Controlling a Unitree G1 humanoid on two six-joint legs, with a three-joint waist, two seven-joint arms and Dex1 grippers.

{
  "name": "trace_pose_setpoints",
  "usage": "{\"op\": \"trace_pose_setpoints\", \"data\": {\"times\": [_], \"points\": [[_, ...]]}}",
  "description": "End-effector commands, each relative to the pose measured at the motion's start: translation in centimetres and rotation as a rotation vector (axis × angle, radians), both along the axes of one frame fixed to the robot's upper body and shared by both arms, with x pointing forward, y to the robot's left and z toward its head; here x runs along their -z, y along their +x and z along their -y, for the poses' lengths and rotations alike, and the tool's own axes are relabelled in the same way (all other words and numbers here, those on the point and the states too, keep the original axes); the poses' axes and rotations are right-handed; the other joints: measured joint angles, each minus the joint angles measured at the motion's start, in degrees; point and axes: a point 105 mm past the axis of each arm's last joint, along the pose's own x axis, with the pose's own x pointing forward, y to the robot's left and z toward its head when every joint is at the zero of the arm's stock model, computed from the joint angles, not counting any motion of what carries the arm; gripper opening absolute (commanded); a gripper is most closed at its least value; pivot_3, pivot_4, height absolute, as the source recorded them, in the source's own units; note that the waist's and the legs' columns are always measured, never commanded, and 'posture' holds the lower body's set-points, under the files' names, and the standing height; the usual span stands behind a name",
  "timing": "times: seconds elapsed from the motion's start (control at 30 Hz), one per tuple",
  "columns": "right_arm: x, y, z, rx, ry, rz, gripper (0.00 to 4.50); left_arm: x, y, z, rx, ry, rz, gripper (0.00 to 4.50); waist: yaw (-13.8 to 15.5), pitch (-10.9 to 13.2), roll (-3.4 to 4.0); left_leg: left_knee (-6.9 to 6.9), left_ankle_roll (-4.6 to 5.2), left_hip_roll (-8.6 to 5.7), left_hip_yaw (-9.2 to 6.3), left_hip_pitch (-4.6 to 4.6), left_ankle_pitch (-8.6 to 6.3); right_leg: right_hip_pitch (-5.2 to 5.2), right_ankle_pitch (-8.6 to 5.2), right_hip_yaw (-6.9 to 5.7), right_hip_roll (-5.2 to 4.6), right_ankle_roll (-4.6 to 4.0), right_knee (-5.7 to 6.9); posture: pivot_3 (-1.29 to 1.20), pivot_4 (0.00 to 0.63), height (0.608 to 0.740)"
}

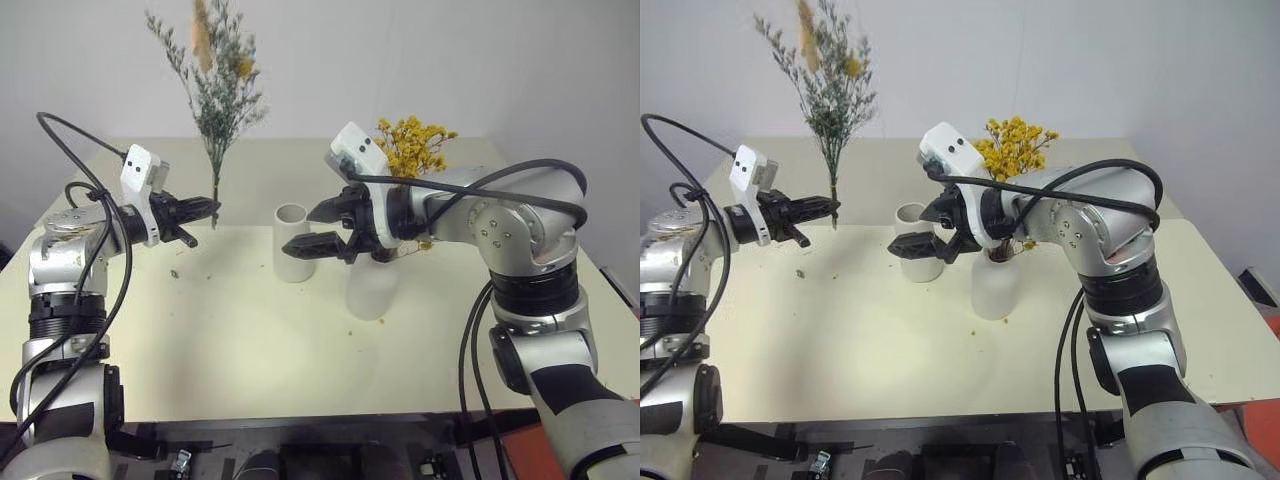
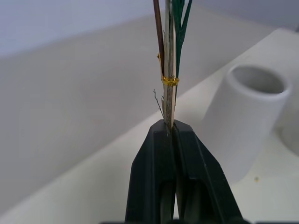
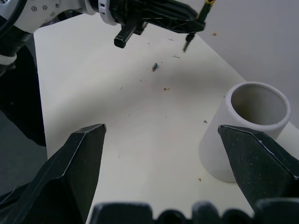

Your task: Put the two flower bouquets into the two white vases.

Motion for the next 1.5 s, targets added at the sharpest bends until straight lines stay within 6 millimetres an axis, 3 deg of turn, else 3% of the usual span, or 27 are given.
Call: {"op": "trace_pose_setpoints", "data": {"times": [0.03,0.27,0.67,1.03,1.5], "points": [[-1.7,-0.7,0.2,0.000,0.044,0.065,4.50,-2.4,0.3,1.6,0.080,-0.038,0.139,0.04,0.14,0.00,-0.01,0.02,0.00,0.00,0.00,0.00,0.00,0.00,0.01,0.00,0.00,0.01,0.00,0.00,0.150,0.740],[-1.7,-1.0,0.6,0.044,0.054,0.079,4.50,-3.5,1.2,4.2,0.234,-0.132,0.148,0.04,-0.30,-0.01,-0.02,0.02,0.01,-0.01,0.00,-0.05,0.00,0.00,0.02,0.00,0.01,0.03,-0.04,0.00,0.150,0.740],[-1.6,-1.4,0.5,0.093,0.079,0.085,4.50,-5.2,1.0,6.7,0.492,-0.318,0.057,0.04,-0.70,-0.01,-0.02,0.01,0.02,0.00,-0.02,-0.03,0.01,-0.01,0.02,0.00,0.05,0.04,-0.03,0.00,0.150,0.740],[-1.4,-1.5,0.4,0.118,0.099,0.081,4.50,-3.6,1.4,8.0,0.515,-0.211,0.062,0.04,-0.71,-0.01,-0.02,0.01,0.02,0.00,-0.03,-0.04,0.01,-0.01,0.02,0.00,0.05,0.04,-0.04,0.00,0.150,0.740],[-1.1,-1.4,0.4,0.130,0.111,0.066,4.50,-2.2,2.2,8.2,0.462,-0.160,0.060,0.04,-0.70,-0.01,-0.02,0.00,0.03,0.00,-0.03,-0.05,0.01,-0.01,0.01,0.00,0.05,0.05,-0.05,0.00,0.150,0.740]]}}
